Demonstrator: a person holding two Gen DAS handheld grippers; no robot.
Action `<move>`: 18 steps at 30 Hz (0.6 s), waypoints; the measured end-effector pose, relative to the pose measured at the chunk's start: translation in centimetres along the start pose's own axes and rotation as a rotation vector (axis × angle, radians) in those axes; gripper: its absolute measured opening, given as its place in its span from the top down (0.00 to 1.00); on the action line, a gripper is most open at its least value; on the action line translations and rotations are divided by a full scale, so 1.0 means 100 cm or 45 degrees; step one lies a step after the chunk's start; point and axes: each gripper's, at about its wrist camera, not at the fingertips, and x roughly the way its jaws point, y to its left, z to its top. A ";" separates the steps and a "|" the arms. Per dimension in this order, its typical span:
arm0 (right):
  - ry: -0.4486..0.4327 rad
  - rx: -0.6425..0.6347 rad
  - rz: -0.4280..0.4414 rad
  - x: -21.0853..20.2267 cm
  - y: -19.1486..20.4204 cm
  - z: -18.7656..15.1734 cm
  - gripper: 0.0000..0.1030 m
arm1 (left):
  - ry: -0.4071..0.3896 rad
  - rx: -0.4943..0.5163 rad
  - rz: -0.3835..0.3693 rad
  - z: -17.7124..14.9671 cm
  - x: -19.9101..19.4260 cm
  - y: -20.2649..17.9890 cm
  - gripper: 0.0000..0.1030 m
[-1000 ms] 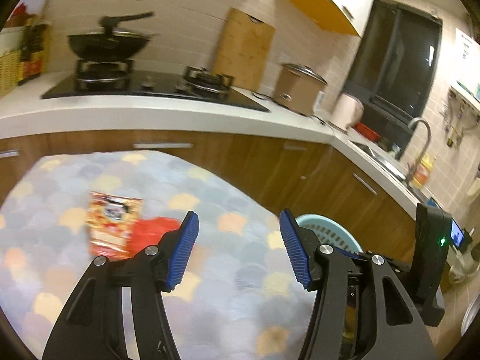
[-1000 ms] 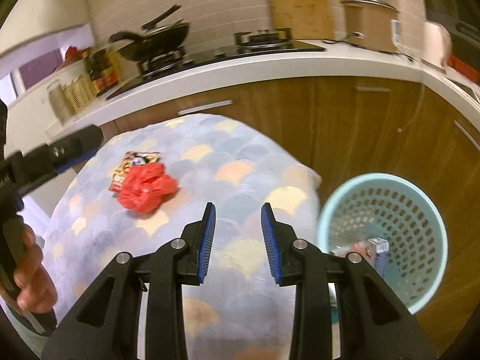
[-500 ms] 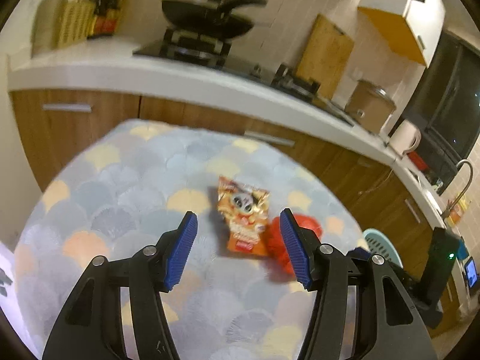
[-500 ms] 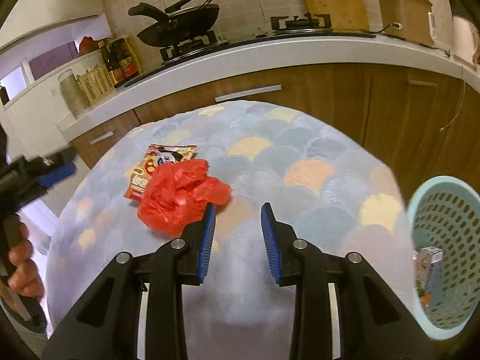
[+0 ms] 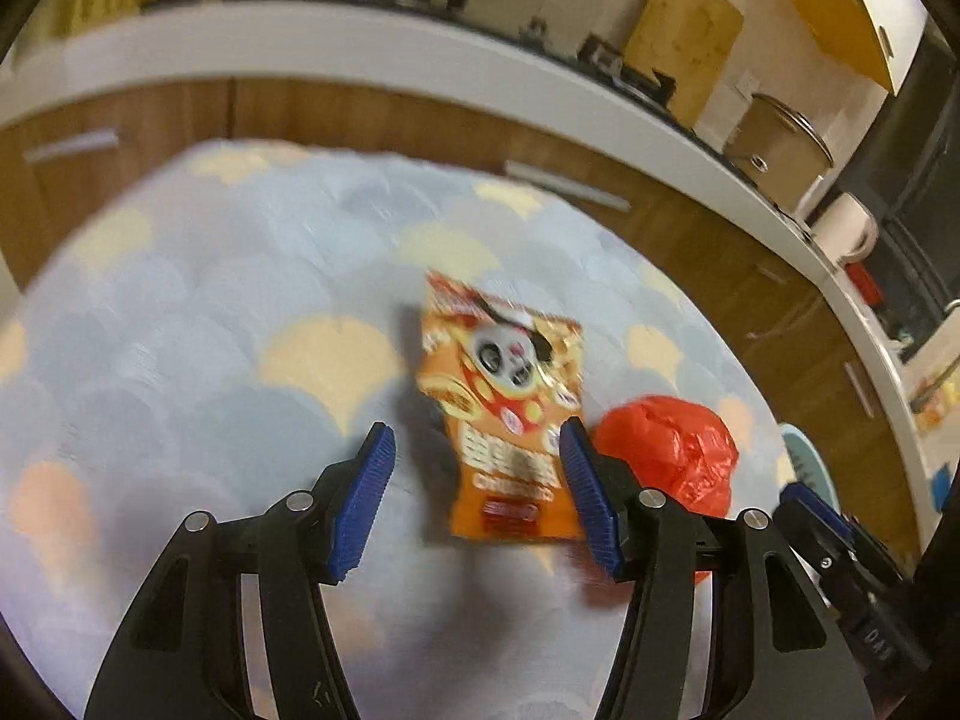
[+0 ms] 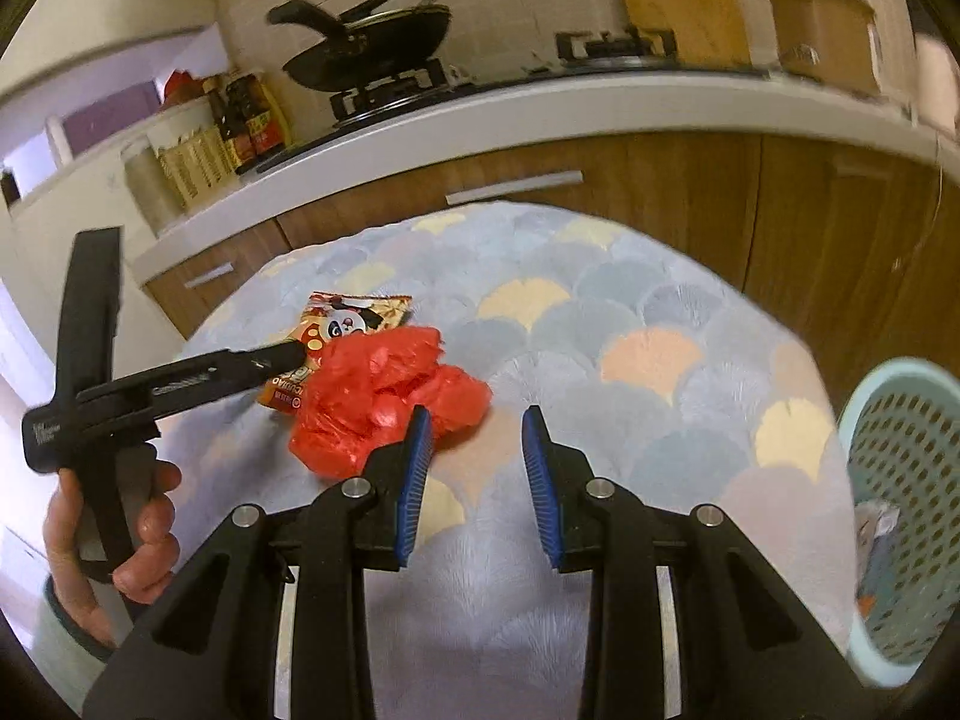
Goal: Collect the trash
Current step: 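Grasp the orange snack packet with the left tool while the right tool grasps the red bag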
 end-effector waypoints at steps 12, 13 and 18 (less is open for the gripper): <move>0.017 -0.041 -0.014 0.014 0.013 -0.003 0.72 | -0.025 0.209 0.180 -0.016 0.005 -0.031 0.98; 0.013 -0.039 -0.014 0.013 0.012 -0.002 0.72 | -0.039 0.213 0.179 -0.016 0.003 -0.032 1.00; 0.052 -0.017 0.034 0.016 0.013 0.001 0.72 | -0.092 0.198 0.235 -0.021 -0.015 -0.028 1.00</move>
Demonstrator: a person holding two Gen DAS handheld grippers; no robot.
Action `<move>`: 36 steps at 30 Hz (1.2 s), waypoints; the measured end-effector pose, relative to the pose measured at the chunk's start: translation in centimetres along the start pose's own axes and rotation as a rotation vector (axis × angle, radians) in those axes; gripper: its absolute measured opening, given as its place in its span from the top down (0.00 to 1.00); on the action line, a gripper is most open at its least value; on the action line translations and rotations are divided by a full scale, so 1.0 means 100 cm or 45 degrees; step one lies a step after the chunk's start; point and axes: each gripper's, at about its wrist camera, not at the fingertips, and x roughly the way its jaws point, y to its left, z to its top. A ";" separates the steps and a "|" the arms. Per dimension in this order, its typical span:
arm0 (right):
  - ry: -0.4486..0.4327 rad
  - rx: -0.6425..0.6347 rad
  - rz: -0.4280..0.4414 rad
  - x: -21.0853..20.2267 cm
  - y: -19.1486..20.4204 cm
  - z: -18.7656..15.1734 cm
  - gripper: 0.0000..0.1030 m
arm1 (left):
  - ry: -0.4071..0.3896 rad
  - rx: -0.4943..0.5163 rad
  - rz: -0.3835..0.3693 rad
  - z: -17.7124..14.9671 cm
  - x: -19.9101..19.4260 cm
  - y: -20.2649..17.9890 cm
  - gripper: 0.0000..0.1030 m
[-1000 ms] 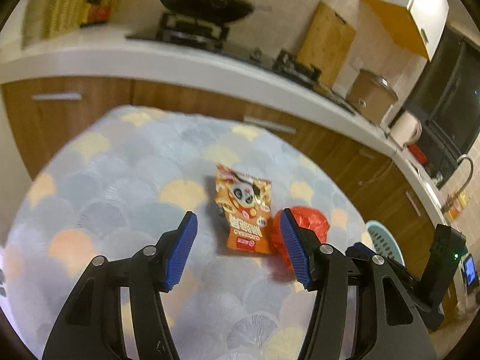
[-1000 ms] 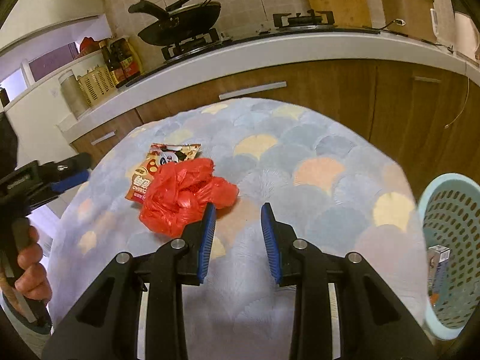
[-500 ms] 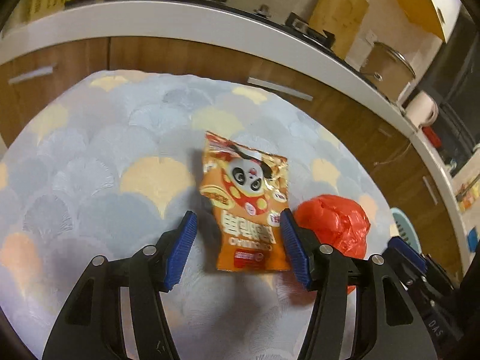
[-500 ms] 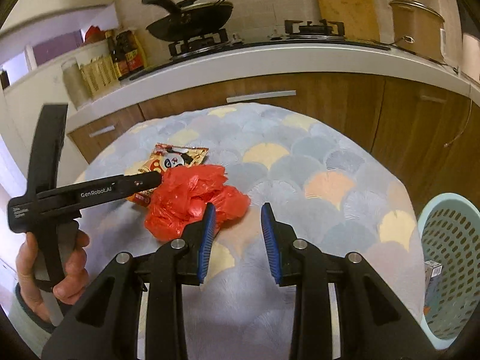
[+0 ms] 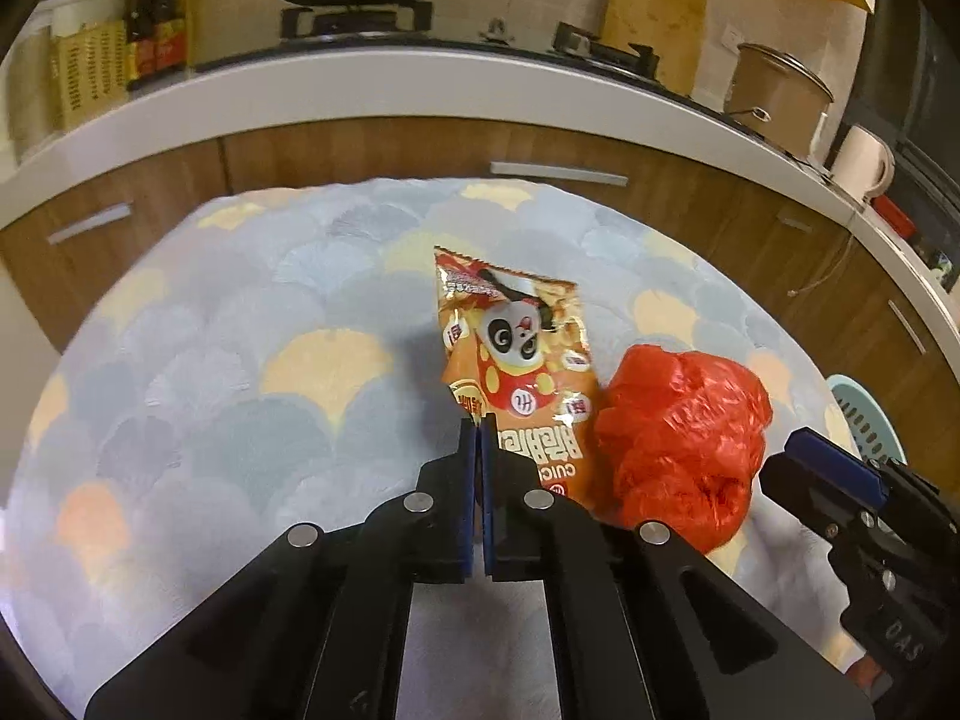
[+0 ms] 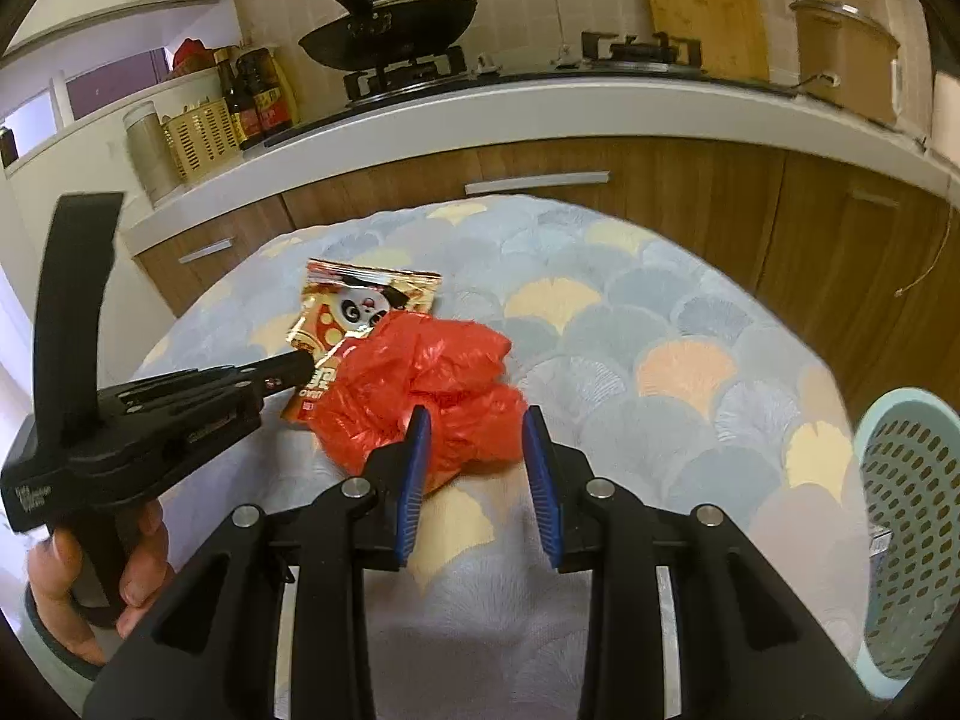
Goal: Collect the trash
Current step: 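Grasp the orange snack packet with the left tool while the right tool grasps the red bag, then carry the snack packet and red bag over the blue basket with both tools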
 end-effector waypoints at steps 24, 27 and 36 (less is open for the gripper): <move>0.109 -0.041 -0.142 0.053 0.029 0.018 0.47 | -0.165 -0.179 -0.015 -0.022 -0.039 0.047 1.00; 0.073 -0.025 -0.127 0.046 0.025 0.018 0.52 | -0.169 -0.174 -0.021 -0.022 -0.039 0.046 1.00; -0.004 0.027 -0.112 0.007 0.005 0.009 0.53 | -0.194 -0.082 -0.084 -0.018 -0.057 0.015 1.00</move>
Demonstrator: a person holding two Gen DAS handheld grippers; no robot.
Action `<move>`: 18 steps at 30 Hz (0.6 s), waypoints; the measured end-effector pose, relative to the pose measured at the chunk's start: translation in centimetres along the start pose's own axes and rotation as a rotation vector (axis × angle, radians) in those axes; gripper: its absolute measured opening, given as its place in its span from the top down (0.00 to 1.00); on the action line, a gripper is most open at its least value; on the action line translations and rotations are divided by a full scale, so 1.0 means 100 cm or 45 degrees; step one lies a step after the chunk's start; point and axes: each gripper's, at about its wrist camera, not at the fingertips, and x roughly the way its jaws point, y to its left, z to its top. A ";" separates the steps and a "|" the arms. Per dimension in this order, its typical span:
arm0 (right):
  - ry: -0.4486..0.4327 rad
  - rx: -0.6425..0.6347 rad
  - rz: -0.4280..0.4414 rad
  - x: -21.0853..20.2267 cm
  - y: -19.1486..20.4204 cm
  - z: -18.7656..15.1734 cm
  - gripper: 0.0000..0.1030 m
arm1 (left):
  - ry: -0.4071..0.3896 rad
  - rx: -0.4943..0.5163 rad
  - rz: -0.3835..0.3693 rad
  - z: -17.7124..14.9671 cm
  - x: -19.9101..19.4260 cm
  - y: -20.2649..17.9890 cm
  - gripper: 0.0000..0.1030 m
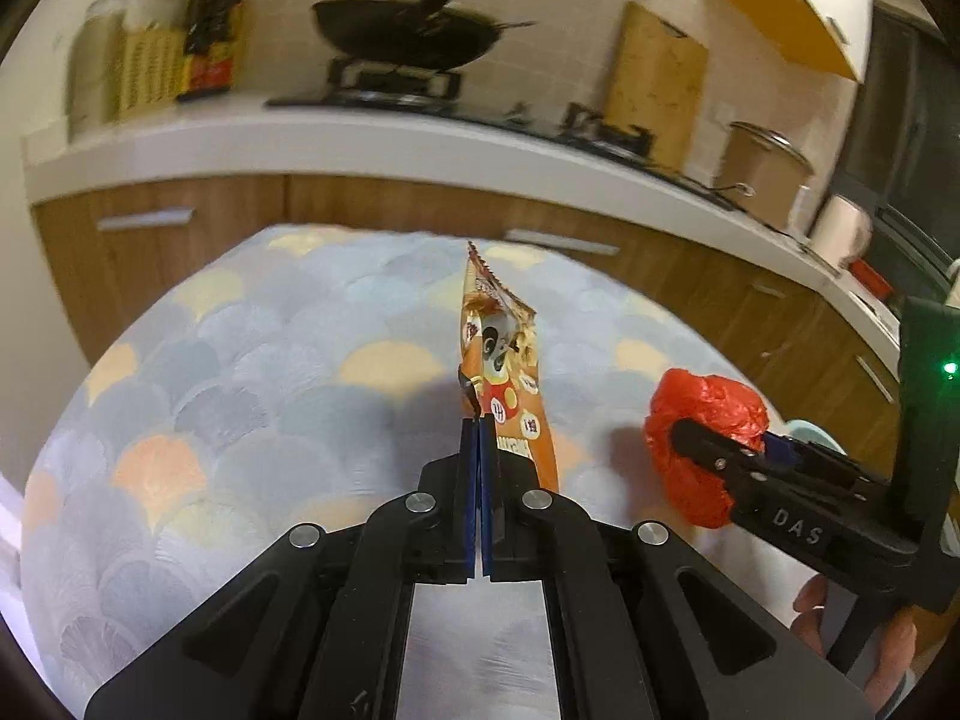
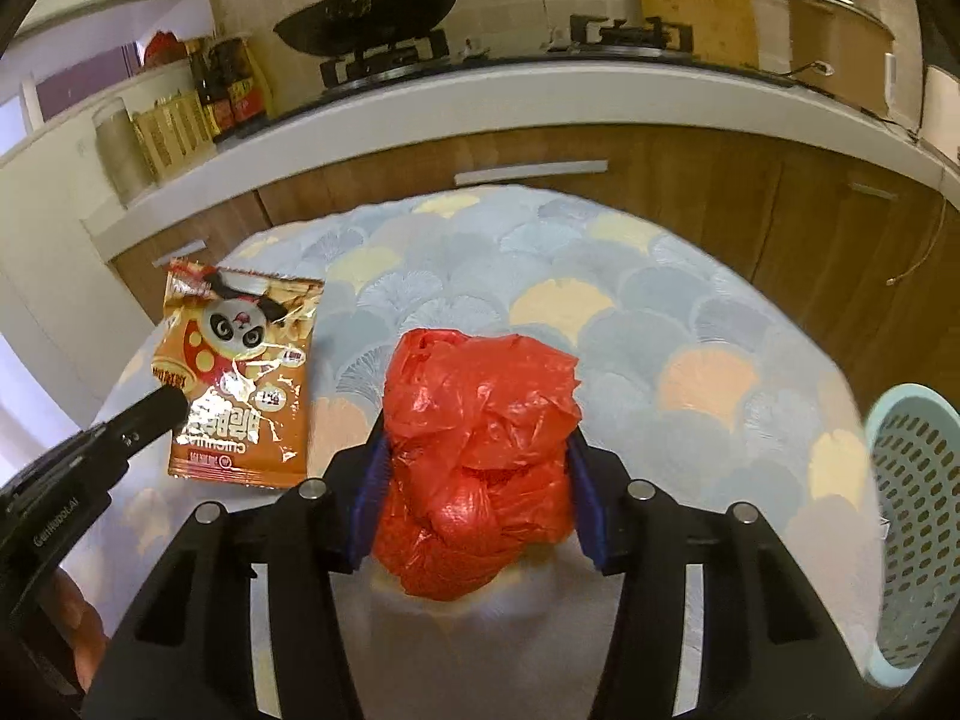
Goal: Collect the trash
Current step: 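Carry the snack packet and red bag over the blue basket with both tools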
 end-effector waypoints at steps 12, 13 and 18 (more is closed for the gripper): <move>-0.088 0.141 -0.052 -0.071 -0.071 -0.013 0.53 | -0.032 0.115 -0.209 0.008 -0.019 -0.085 1.00; -0.096 0.154 -0.063 -0.078 -0.079 -0.014 0.53 | -0.033 0.132 -0.229 0.009 -0.020 -0.095 1.00; -0.143 0.222 -0.136 -0.109 -0.117 -0.021 0.53 | -0.031 0.214 -0.301 0.012 -0.016 -0.144 1.00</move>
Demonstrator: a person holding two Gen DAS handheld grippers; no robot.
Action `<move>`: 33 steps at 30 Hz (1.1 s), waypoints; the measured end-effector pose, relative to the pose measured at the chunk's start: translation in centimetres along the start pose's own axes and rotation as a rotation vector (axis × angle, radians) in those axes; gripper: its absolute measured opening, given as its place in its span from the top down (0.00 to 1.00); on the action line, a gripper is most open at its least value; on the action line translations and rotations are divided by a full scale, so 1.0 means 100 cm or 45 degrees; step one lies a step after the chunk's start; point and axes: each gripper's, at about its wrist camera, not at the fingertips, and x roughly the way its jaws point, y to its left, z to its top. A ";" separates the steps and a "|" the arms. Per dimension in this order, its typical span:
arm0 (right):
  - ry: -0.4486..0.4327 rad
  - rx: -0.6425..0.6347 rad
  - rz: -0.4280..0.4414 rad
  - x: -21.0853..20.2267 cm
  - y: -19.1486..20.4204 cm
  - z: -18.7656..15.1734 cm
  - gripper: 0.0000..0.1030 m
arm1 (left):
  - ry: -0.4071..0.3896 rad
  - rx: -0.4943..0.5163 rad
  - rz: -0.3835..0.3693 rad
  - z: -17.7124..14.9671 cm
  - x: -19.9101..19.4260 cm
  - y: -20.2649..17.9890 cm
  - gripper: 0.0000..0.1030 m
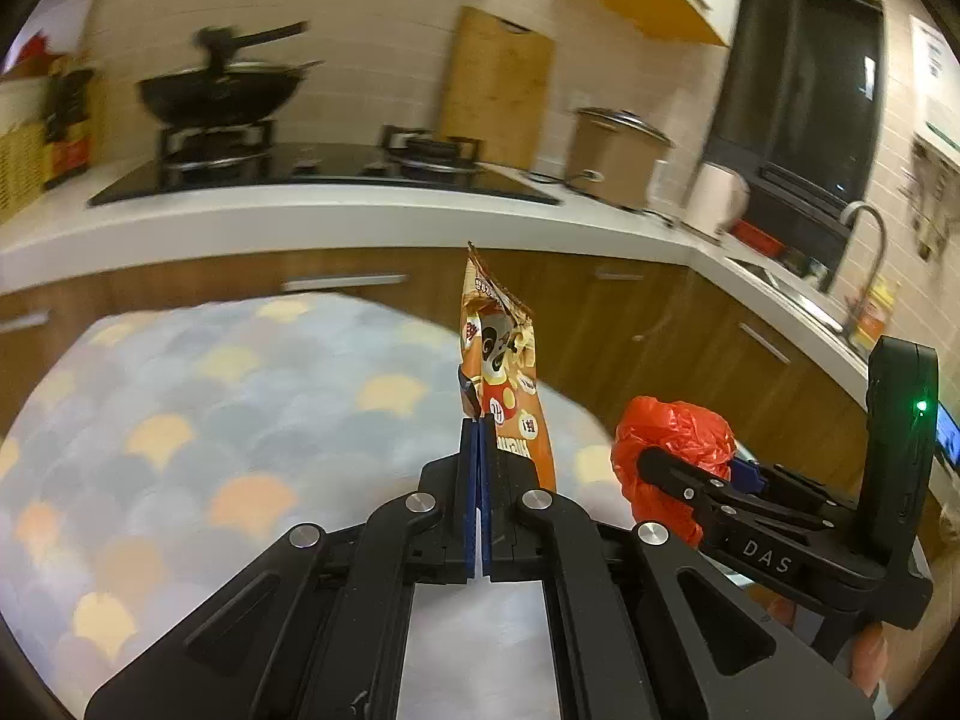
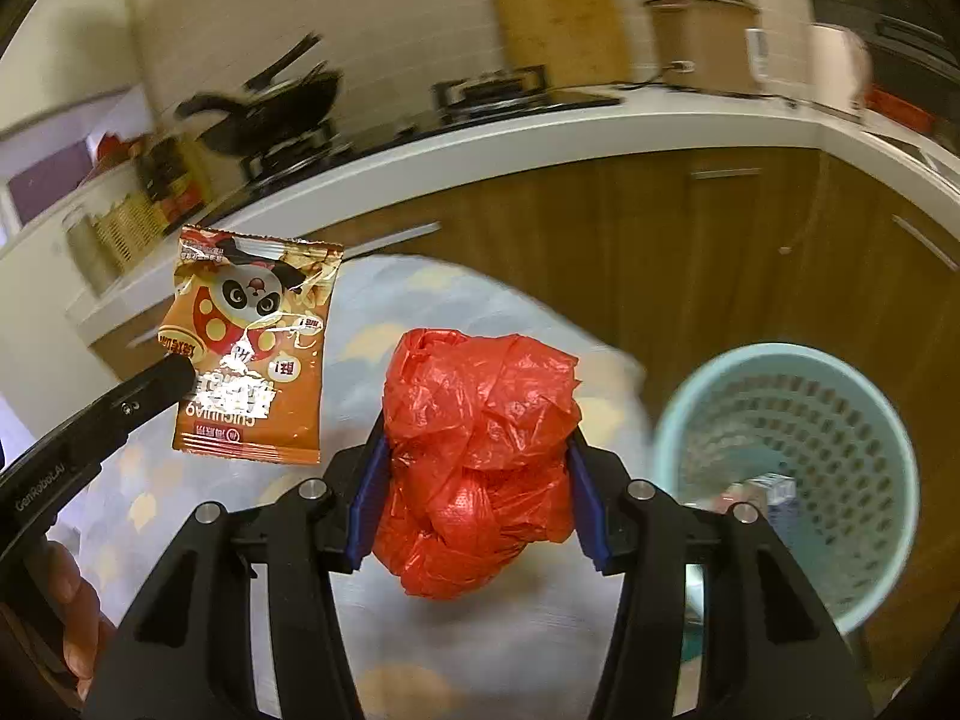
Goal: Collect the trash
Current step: 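Carry the snack packet and red bag over the blue basket with both tools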
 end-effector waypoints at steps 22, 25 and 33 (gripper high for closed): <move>-0.116 0.287 -0.239 -0.048 -0.168 -0.013 0.53 | 0.132 0.263 -0.223 -0.003 0.090 -0.159 1.00; -0.085 0.345 -0.245 -0.040 -0.187 -0.019 0.53 | 0.171 0.268 -0.225 -0.009 0.108 -0.167 1.00; -0.028 0.415 -0.252 -0.020 -0.211 -0.023 0.50 | 0.254 0.302 -0.193 -0.022 0.140 -0.174 1.00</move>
